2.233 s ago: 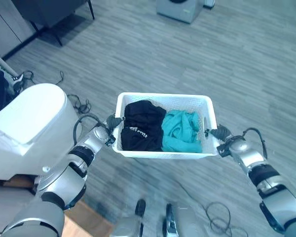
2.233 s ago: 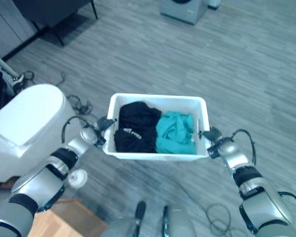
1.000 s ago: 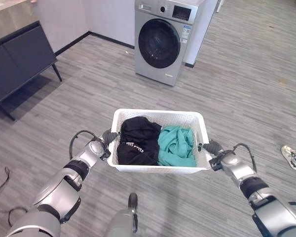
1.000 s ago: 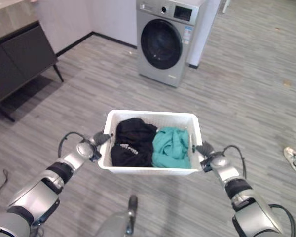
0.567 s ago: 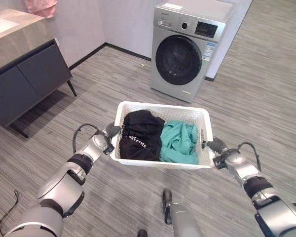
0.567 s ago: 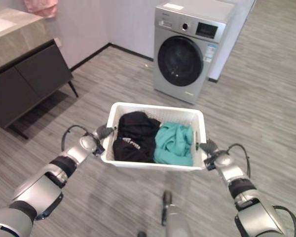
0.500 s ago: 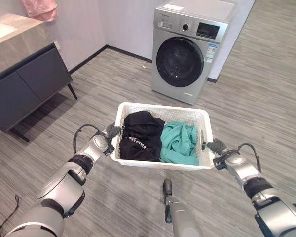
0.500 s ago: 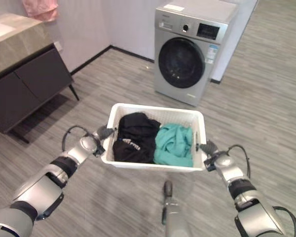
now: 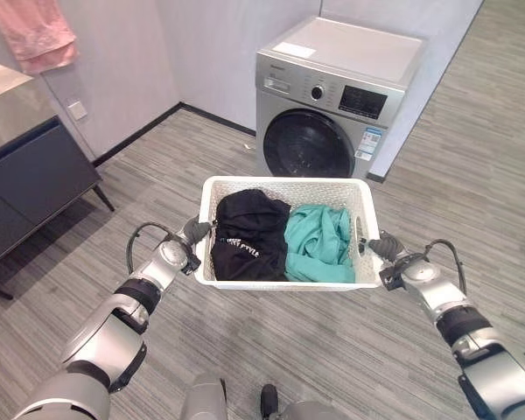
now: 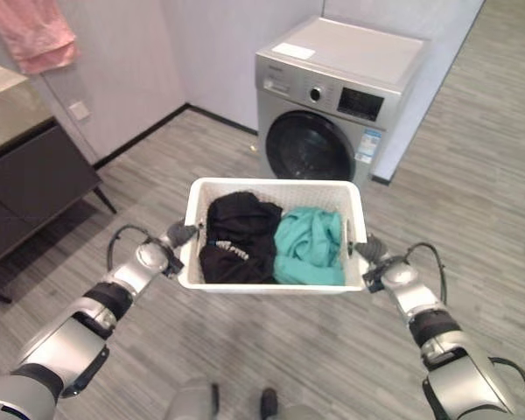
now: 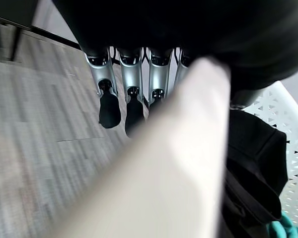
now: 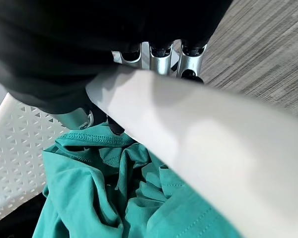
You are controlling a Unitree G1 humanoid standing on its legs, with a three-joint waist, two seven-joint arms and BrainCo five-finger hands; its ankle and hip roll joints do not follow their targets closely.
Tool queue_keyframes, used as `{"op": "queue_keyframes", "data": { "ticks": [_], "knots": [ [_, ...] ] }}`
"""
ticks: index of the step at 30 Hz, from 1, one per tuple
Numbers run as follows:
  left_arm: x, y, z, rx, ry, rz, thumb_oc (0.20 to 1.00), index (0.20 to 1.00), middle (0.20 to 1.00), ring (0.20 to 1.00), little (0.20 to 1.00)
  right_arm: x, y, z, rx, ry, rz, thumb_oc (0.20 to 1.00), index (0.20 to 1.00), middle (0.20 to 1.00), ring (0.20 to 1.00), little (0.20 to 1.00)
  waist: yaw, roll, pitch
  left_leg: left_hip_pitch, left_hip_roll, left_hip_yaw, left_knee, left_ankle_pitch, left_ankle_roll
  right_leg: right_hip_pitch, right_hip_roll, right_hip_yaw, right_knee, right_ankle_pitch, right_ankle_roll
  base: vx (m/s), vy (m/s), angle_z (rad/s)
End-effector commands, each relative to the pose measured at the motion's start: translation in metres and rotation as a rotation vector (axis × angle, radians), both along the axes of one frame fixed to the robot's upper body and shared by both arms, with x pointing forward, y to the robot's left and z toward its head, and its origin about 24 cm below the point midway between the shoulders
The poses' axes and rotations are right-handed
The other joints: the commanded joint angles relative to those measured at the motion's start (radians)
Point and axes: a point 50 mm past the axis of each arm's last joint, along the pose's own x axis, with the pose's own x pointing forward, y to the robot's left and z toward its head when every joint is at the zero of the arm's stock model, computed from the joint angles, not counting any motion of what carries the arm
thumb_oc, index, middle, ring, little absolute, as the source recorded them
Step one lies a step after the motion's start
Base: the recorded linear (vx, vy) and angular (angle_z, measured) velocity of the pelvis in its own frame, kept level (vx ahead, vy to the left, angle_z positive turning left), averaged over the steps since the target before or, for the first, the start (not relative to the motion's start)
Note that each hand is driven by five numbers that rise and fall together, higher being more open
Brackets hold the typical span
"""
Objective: Grab the laundry basket,head to the washer,open it,put in the laundry and shut it.
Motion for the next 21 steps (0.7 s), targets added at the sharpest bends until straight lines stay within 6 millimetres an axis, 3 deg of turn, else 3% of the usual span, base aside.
{"op": "queue_keyframes", "data": {
  "ticks": [1,4,6,10,13,14,17,19,20,21],
  "knots": [
    [0.017,-0.005,0.033,-0.046,-0.122,0.022,0.200,0.200,0.200,0.200,0.200,0.004,-0.023,0.039,0.059,-0.189,-0.041,0.200,0.200,0.200,0.200,0.200,0.066,0.052,-0.048,0.162,0.032,-0.012,-0.400,0.119,-0.028,0.001,-0.107,-0.009,0.041,-0.042,0.199,0.31,0.086,-0.41],
    [0.017,-0.005,0.033,-0.043,-0.125,0.018,0.200,0.200,0.200,0.200,0.200,0.003,-0.022,0.036,0.060,-0.186,-0.042,0.200,0.200,0.200,0.200,0.200,0.082,0.056,-0.044,0.160,0.018,-0.036,-0.473,0.151,-0.038,0.036,-0.108,-0.002,0.043,-0.065,0.201,0.28,0.086,-0.49],
    [0.018,-0.002,0.035,-0.037,-0.129,0.024,0.200,0.200,0.200,0.200,0.200,0.006,-0.019,0.036,0.049,-0.182,-0.032,0.200,0.200,0.200,0.200,0.200,0.110,0.074,-0.053,0.155,-0.004,-0.124,-0.513,0.159,-0.042,0.057,-0.101,0.042,0.052,-0.084,0.204,0.33,0.163,-0.60],
    [0.017,-0.002,0.032,-0.027,-0.122,0.019,0.200,0.200,0.200,0.200,0.200,0.009,-0.018,0.034,0.060,-0.175,-0.048,0.200,0.200,0.200,0.200,0.200,0.118,0.087,-0.083,0.184,-0.031,-0.120,-0.473,0.117,-0.030,0.070,-0.134,0.072,0.081,-0.101,0.225,0.23,0.201,-0.72],
    [0.017,0.002,0.035,-0.011,-0.130,0.020,0.200,0.200,0.200,0.200,0.200,0.009,-0.017,0.034,0.077,-0.183,-0.054,0.200,0.200,0.200,0.200,0.200,0.119,0.084,-0.101,0.206,-0.071,-0.090,-0.448,0.063,0.006,0.044,-0.163,0.099,0.218,-0.087,0.250,0.21,0.264,-0.14],
    [0.019,0.001,0.040,-0.005,-0.144,0.013,0.200,0.200,0.200,0.200,0.200,0.008,-0.012,0.034,0.140,-0.211,-0.056,0.200,0.200,0.200,0.200,0.200,0.096,0.098,-0.097,0.230,-0.083,-0.082,-0.447,0.040,0.037,-0.032,-0.160,0.122,0.399,-0.035,0.265,0.16,0.246,-0.18],
    [0.018,0.003,0.038,0.006,-0.138,0.018,0.200,0.200,0.200,0.200,0.200,0.008,-0.011,0.033,0.149,-0.209,-0.056,0.200,0.200,0.200,0.200,0.200,0.076,0.111,-0.088,0.265,-0.093,-0.088,-0.459,0.023,0.064,-0.099,-0.141,0.148,0.523,-0.001,0.273,0.14,0.167,-0.01],
    [0.017,0.005,0.033,0.014,-0.117,0.020,0.200,0.200,0.200,0.200,0.200,0.007,-0.014,0.031,0.144,-0.199,-0.062,0.200,0.200,0.200,0.200,0.200,0.060,0.108,-0.085,0.311,-0.108,-0.079,-0.477,-0.004,0.073,-0.126,-0.180,0.105,0.450,-0.026,0.270,0.20,0.079,0.01],
    [0.017,0.005,0.033,0.014,-0.117,0.021,0.200,0.200,0.200,0.200,0.200,0.007,-0.014,0.031,0.144,-0.200,-0.062,0.200,0.200,0.200,0.200,0.200,0.059,0.112,-0.085,0.307,-0.104,-0.080,-0.477,0.002,0.073,-0.127,-0.176,0.103,0.443,-0.017,0.270,0.12,-0.053,-0.01],
    [0.016,0.005,0.029,0.015,-0.100,0.024,0.200,0.200,0.200,0.200,0.200,0.007,-0.015,0.029,0.140,-0.190,-0.069,0.200,0.200,0.200,0.200,0.200,0.052,0.116,-0.081,0.333,-0.092,-0.068,-0.495,-0.016,0.062,-0.184,-0.222,0.045,0.345,-0.014,0.273,0.08,-0.055,0.04]
  ]
}}
